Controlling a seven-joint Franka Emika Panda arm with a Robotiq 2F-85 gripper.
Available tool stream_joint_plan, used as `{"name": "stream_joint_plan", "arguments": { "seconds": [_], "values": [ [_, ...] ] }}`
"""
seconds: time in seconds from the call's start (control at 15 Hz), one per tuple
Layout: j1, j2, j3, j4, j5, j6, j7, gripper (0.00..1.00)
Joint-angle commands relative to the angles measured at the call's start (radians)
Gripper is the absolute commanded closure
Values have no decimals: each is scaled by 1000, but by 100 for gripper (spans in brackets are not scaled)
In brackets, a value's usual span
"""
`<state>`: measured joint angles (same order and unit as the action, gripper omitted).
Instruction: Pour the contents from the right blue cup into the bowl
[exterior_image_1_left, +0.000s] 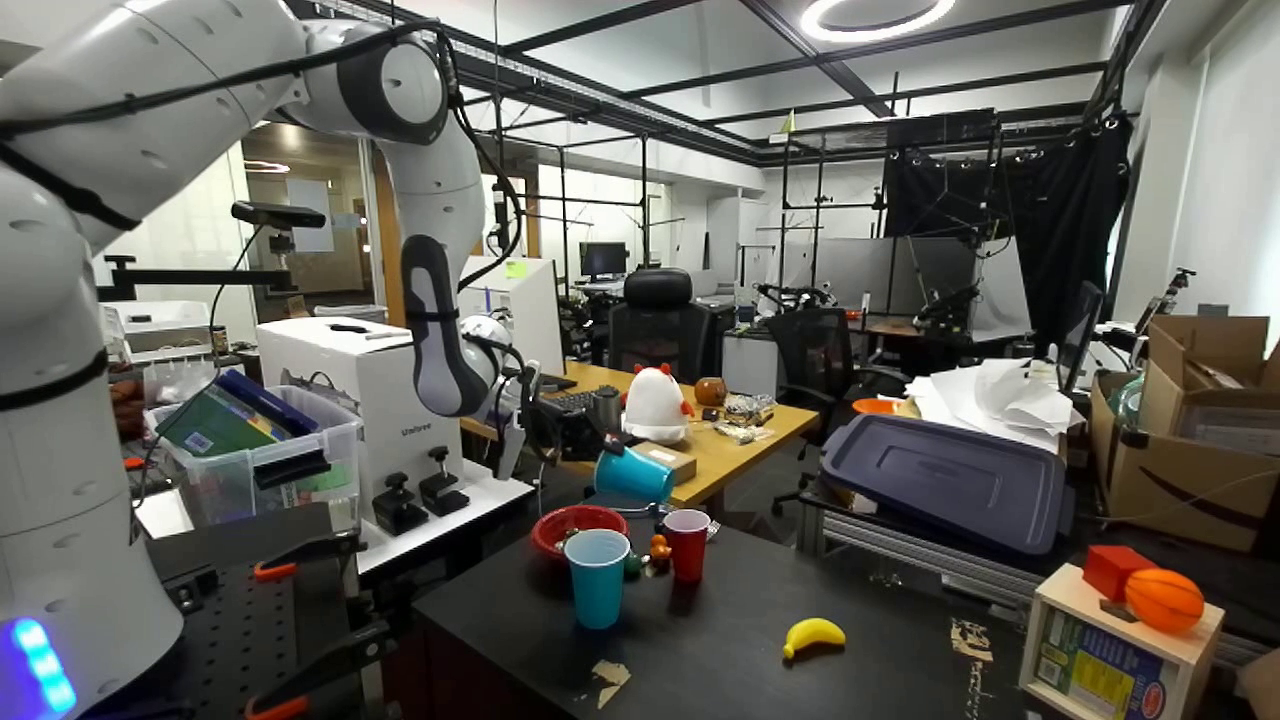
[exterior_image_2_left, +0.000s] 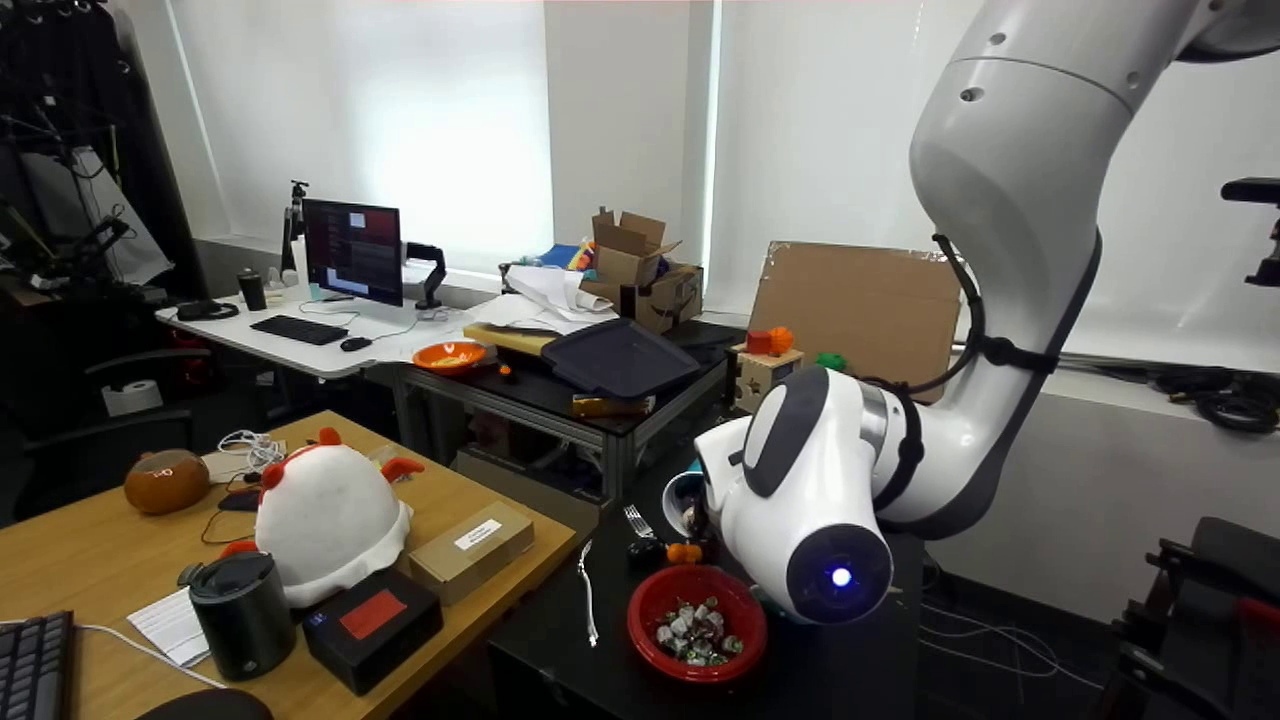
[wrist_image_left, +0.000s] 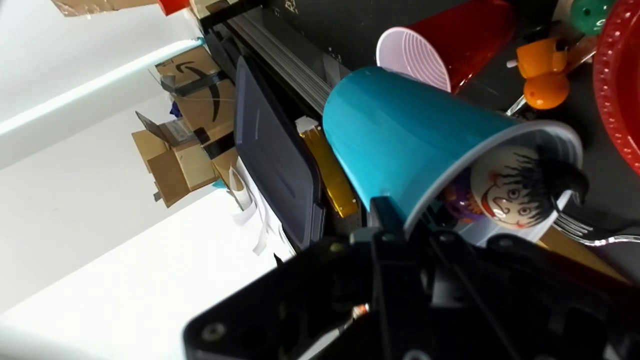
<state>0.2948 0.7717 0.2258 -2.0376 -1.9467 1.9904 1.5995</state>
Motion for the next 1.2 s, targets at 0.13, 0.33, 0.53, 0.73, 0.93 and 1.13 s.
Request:
{"name": "stream_joint_plan", "arguments": {
  "seconds": [0.13,0.33,0.53,0.73,0.93,1.13],
  "values": [
    [-11,-34,17,-43,-75,-55,30,99],
    [-13,-36,19,-46,-113,-68,50,99],
    [-13,-33,20,-46,-166,-90,92,99],
    [-17,-33,23,-48,-200,-103,116,99],
    [-20,-33,25,-52,-232,-106,135,99],
    [-22,-30,25,-52,-278,-112,168,99]
  ]
}}
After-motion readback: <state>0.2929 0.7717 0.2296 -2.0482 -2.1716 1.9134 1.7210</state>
